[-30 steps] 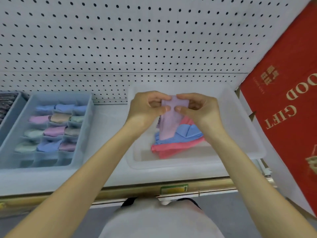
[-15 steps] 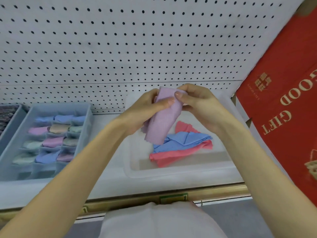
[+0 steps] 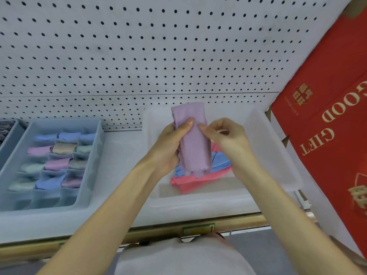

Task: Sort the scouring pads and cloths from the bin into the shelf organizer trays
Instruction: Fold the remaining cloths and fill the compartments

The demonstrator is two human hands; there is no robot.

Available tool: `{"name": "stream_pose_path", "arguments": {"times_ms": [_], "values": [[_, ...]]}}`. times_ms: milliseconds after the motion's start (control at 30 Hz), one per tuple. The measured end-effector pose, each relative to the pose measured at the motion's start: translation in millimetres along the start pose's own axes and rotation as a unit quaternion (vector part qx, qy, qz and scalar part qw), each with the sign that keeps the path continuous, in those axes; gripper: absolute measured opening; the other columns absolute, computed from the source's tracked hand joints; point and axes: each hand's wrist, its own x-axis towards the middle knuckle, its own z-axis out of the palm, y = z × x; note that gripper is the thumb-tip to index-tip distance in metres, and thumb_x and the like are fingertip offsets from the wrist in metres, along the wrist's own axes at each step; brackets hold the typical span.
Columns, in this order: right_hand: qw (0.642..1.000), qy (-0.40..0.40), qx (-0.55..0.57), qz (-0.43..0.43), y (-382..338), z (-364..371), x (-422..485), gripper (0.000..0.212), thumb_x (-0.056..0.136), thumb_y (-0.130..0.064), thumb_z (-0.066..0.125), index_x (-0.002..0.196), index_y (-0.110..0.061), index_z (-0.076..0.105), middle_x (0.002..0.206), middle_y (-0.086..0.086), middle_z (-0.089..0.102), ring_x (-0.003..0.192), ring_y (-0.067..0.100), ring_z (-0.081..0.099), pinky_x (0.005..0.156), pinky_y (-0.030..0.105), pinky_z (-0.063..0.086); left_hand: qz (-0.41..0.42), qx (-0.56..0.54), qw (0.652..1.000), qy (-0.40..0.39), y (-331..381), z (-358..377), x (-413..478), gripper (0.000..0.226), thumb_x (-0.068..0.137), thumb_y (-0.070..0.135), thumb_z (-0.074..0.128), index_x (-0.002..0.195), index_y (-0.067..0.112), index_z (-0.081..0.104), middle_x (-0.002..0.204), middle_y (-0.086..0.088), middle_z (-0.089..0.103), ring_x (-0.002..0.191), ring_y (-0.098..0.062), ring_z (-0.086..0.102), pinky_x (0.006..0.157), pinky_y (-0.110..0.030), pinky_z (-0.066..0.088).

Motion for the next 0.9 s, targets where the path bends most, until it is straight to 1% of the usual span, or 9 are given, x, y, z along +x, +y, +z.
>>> {"name": "stream_pose_path", "arguments": {"times_ms": [167,267,333,400,467,600,733,833,900], "values": [[0.997,-0.049,-0.021,0.062,18.6,6.4,-21.1,0.023,0.081,-0.023,0.075,0.087,-0.009,0.058,0.082,0.006,0.06,0.076,0.018,0.057,0.074,0.037,0.053,-0.035,-0.078,0.996,0.017,-20.3,-3.1,-5.9,0.019,0.099,0.017,0.048,0.098,0.004,0.061,0.081,-0.009,0.073,0.071,-0.018,0.071,0.062,-0.028,0.059],[0.995,-0.046,0.0,0.087,22.4,8.3,-24.2,0.025,0.079,-0.012,0.077,0.087,-0.011,0.053,0.082,0.007,0.06,0.07,0.016,0.058,0.06,0.025,0.054,-0.042,-0.09,0.995,0.031,-28.2,-4.5,-10.3,0.019,0.1,0.015,0.045,0.096,0.004,0.061,0.078,-0.008,0.074,0.068,-0.018,0.072,0.057,-0.028,0.057],[0.991,-0.052,0.031,0.117,22.7,10.7,-27.3,0.024,0.079,-0.009,0.075,0.087,-0.01,0.053,0.08,0.009,0.062,0.062,0.011,0.061,0.052,0.018,0.05,-0.047,-0.083,0.995,0.043,-30.4,-7.1,-11.7,0.019,0.1,0.015,0.045,0.103,0.002,0.06,0.081,-0.008,0.075,0.07,-0.018,0.072,0.058,-0.028,0.058],[0.983,-0.079,0.045,0.159,22.2,13.5,-29.9,0.018,0.081,-0.012,0.074,0.087,-0.009,0.057,0.076,0.005,0.064,0.058,0.006,0.063,0.051,0.02,0.052,-0.06,-0.076,0.993,0.062,-33.4,-10.9,-11.4,0.027,0.099,0.016,0.047,0.116,-0.003,0.057,0.093,-0.014,0.073,0.076,-0.021,0.072,0.064,-0.031,0.06],[0.973,-0.121,0.039,0.195,23.1,15.9,-30.7,0.017,0.082,-0.018,0.074,0.09,-0.007,0.063,0.08,0.005,0.067,0.062,0.007,0.067,0.054,0.024,0.054,-0.078,-0.077,0.992,0.066,-36.1,-13.5,-11.5,0.038,0.099,0.019,0.049,0.127,-0.006,0.052,0.108,-0.019,0.069,0.083,-0.023,0.071,0.068,-0.034,0.06],[0.956,-0.162,0.057,0.237,24.1,16.2,-26.2,0.018,0.084,-0.018,0.071,0.096,-0.005,0.068,0.089,0.007,0.072,0.072,0.011,0.069,0.057,0.023,0.053,-0.143,-0.123,0.982,0.001,-34.1,-21.8,-17.3,0.055,0.088,0.039,0.053,0.127,0.0,0.057,0.109,-0.013,0.071,0.09,-0.022,0.072,0.072,-0.037,0.061],[0.922,-0.158,0.182,0.304,20.3,18.3,-17.6,0.017,0.09,-0.016,0.064,0.103,-0.004,0.066,0.089,0.008,0.072,0.071,0.015,0.07,0.062,0.028,0.058,-0.176,-0.207,0.961,-0.06,-40.7,-37.0,-23.6,0.079,0.081,0.065,0.038,0.13,0.006,0.056,0.126,-0.017,0.064,0.111,-0.028,0.065,0.087,-0.042,0.057],[0.882,-0.155,0.278,0.346,15.3,23.1,-14.7,0.016,0.093,-0.013,0.06,0.1,-0.001,0.067,0.09,0.012,0.072,0.073,0.018,0.07,0.07,0.03,0.06,-0.188,-0.228,0.953,-0.073,-53.0,-45.2,-25.7,0.084,0.08,0.073,0.034,0.134,0.012,0.054,0.135,-0.015,0.058,0.124,-0.029,0.056,0.106,-0.05,0.041],[0.865,-0.142,0.316,0.363,13.2,26.0,-14.9,0.014,0.093,-0.009,0.058,0.097,0.001,0.067,0.088,0.012,0.072,0.07,0.018,0.07,0.062,0.027,0.059,-0.183,-0.234,0.952,-0.071,-57.5,-47.1,-25.4,0.084,0.08,0.072,0.034,0.135,0.012,0.053,0.135,-0.014,0.058,0.125,-0.028,0.055,0.108,-0.048,0.039]]}}
